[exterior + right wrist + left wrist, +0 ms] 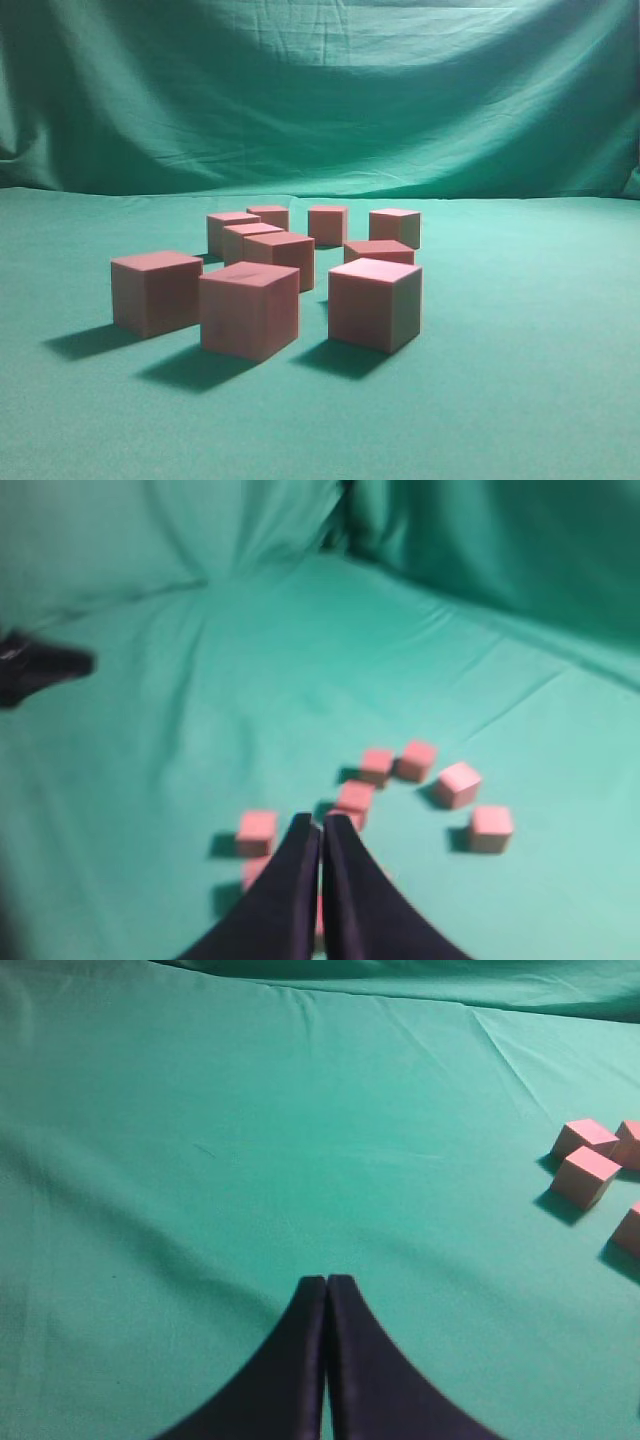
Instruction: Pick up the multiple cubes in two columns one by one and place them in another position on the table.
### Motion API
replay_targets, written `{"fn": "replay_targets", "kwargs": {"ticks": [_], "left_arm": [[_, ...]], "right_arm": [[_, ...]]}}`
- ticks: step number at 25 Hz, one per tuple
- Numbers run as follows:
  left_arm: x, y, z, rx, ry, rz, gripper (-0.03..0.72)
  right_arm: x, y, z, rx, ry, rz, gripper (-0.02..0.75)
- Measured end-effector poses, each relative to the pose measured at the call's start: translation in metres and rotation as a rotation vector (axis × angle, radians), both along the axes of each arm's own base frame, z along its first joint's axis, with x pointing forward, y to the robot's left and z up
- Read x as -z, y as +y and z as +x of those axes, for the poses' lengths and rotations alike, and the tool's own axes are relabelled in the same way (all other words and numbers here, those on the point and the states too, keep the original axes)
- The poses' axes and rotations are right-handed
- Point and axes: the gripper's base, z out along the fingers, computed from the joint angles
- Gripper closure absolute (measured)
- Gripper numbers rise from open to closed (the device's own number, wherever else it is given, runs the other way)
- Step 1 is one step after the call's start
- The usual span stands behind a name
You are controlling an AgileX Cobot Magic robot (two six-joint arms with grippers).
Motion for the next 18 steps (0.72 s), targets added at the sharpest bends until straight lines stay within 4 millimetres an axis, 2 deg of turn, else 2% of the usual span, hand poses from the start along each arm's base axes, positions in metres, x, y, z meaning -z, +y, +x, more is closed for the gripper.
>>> {"fn": "replay_targets", "kwargs": {"ticks": [8, 18], "left_arm": [[0.000, 0.000, 0.000, 0.000, 0.000, 0.000, 0.688], [0.000, 0.000, 0.000, 0.000, 0.000, 0.000, 0.688]], "right_arm": [[0.059, -0.018, 0.016, 0.343, -0.089, 0.078, 0.738], [0.124, -0.042, 0.013, 0.686, -0.090, 0.103, 0.738]]}}
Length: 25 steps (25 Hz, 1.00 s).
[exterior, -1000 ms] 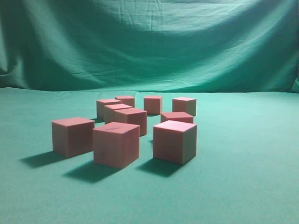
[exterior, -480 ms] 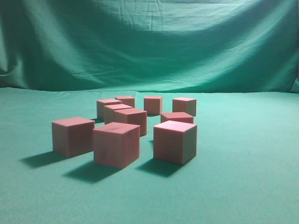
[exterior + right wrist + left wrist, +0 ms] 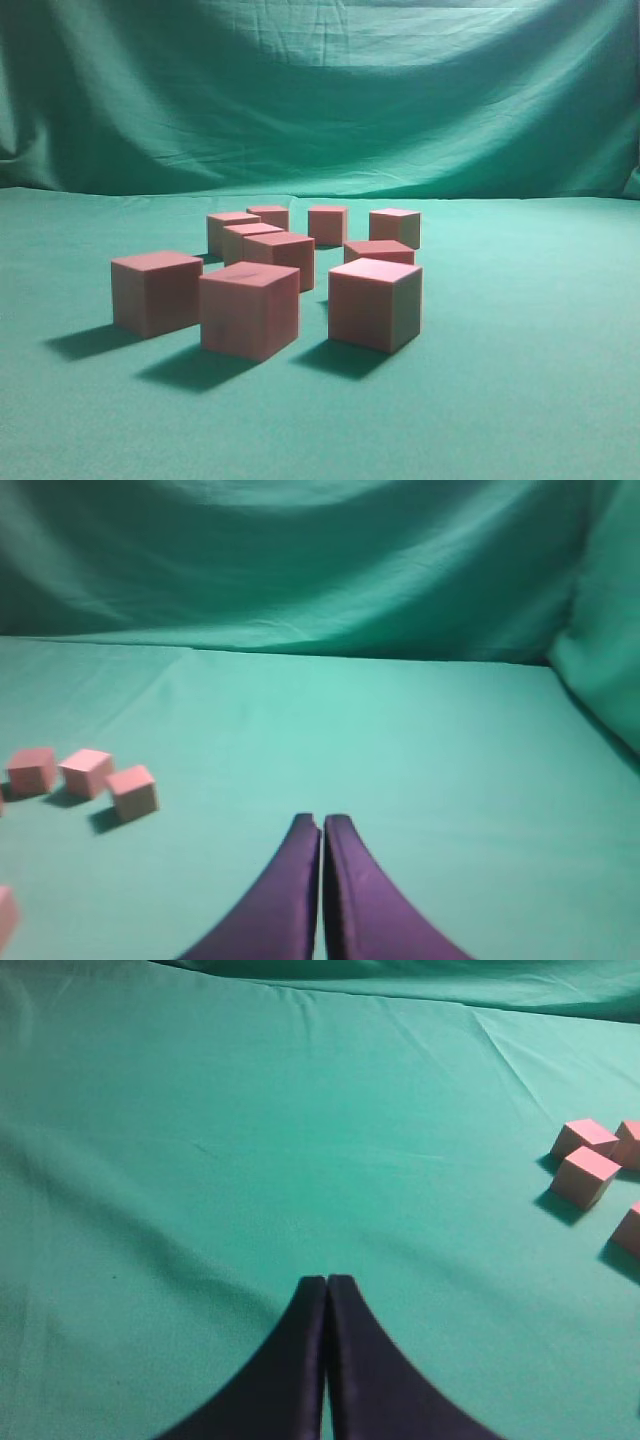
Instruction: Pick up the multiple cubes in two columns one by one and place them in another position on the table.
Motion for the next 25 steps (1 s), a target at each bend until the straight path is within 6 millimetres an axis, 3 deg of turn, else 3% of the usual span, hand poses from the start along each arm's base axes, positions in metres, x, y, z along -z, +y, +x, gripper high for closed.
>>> {"fn": "replay_targets", "kwargs": {"ticks": [4, 25], "left_arm": [[0.000, 0.000, 0.000, 0.000, 0.000, 0.000, 0.688], [0.000, 0.000, 0.000, 0.000, 0.000, 0.000, 0.688]], "right_arm": [[0.016, -0.004, -0.001, 0.074, 0.010, -0.002, 0.738], [0.032, -0.010, -0.004, 0.181, 0.179, -0.004, 0.738]]}}
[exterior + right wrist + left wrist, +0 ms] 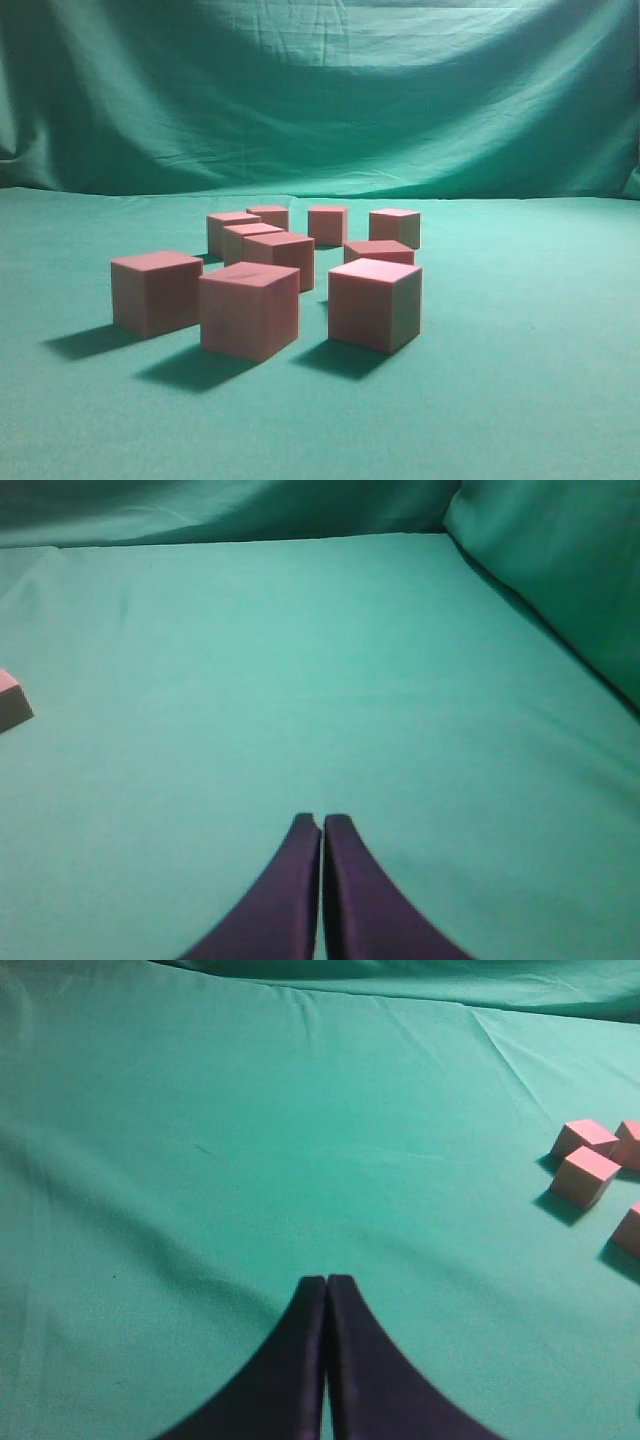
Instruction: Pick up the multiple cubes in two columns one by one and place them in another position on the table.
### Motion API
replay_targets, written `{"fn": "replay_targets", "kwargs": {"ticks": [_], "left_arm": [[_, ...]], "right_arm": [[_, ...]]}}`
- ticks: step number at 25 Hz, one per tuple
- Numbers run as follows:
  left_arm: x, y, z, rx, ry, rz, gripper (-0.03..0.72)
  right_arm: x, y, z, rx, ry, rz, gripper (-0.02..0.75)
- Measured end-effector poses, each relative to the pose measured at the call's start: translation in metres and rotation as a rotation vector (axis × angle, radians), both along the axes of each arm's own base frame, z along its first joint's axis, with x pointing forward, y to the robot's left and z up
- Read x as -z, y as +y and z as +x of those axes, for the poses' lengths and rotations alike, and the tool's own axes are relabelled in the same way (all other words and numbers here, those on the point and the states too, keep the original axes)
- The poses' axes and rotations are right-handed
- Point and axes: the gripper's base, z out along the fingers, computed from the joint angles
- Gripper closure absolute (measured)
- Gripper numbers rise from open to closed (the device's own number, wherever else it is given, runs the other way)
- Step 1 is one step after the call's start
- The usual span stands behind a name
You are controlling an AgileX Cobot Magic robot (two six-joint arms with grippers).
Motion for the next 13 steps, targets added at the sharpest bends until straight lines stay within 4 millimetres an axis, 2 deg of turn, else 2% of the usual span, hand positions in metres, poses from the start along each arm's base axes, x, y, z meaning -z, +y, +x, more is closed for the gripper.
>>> {"fn": "replay_targets", "kwargs": {"ticks": [13], "left_arm": [[0.0000, 0.0000, 0.0000, 0.000, 0.000, 0.000, 0.688]], "right_arm": [[0.0000, 0.0000, 0.0000, 0.000, 0.000, 0.000, 0.738]]}}
